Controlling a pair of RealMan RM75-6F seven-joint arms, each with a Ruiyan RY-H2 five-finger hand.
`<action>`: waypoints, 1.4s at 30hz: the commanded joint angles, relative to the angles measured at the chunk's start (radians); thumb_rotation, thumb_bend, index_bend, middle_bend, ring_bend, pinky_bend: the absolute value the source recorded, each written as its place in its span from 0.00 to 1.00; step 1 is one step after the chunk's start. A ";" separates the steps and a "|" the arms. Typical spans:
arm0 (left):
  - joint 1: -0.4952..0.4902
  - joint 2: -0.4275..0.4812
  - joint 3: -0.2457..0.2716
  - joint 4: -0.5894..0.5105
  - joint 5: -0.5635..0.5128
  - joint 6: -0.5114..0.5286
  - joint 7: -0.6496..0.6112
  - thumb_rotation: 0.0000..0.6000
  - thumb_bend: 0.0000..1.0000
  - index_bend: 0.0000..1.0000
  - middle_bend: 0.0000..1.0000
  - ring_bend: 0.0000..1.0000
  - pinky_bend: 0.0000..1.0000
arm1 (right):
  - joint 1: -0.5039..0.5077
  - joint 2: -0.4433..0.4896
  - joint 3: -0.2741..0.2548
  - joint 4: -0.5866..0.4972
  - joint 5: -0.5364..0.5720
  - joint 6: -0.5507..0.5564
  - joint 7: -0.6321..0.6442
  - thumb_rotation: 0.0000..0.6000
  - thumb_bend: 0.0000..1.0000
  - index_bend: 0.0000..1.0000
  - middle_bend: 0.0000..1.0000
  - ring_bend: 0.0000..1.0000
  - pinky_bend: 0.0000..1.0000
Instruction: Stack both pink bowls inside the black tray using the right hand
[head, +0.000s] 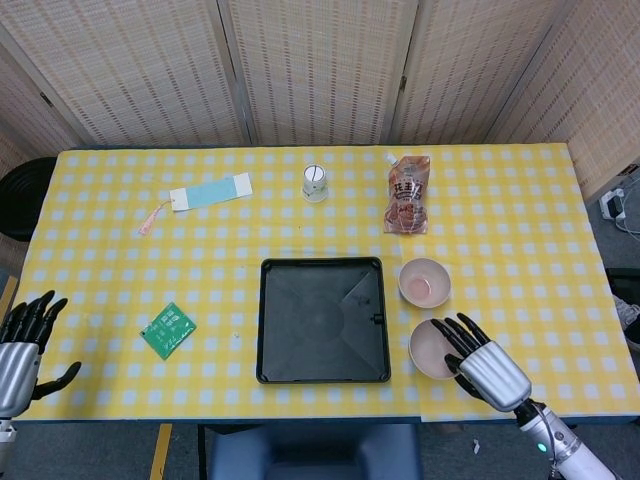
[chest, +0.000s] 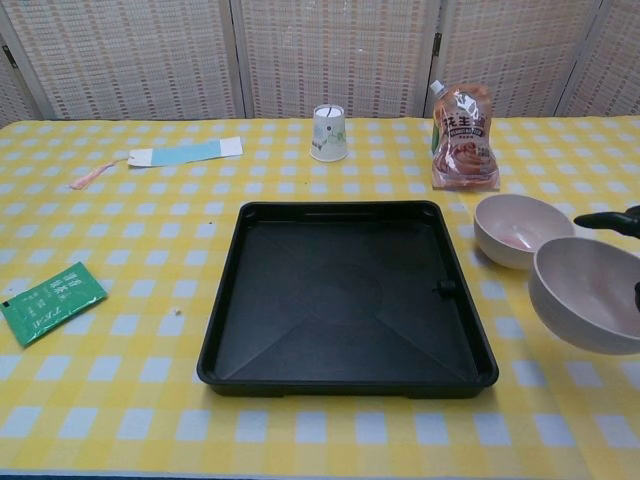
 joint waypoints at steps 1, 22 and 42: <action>-0.002 0.000 0.002 -0.003 0.000 -0.005 0.004 1.00 0.28 0.00 0.00 0.00 0.00 | 0.049 0.036 0.040 -0.087 -0.011 -0.025 -0.058 1.00 0.47 0.62 0.00 0.00 0.00; -0.002 0.009 -0.011 -0.005 -0.038 -0.018 0.003 1.00 0.28 0.00 0.00 0.00 0.00 | 0.357 -0.210 0.220 -0.078 0.208 -0.446 -0.241 1.00 0.48 0.62 0.00 0.00 0.00; -0.002 0.008 -0.013 0.007 -0.027 -0.007 -0.018 1.00 0.28 0.00 0.00 0.00 0.00 | 0.423 -0.299 0.186 0.027 0.203 -0.402 -0.186 1.00 0.47 0.18 0.00 0.00 0.00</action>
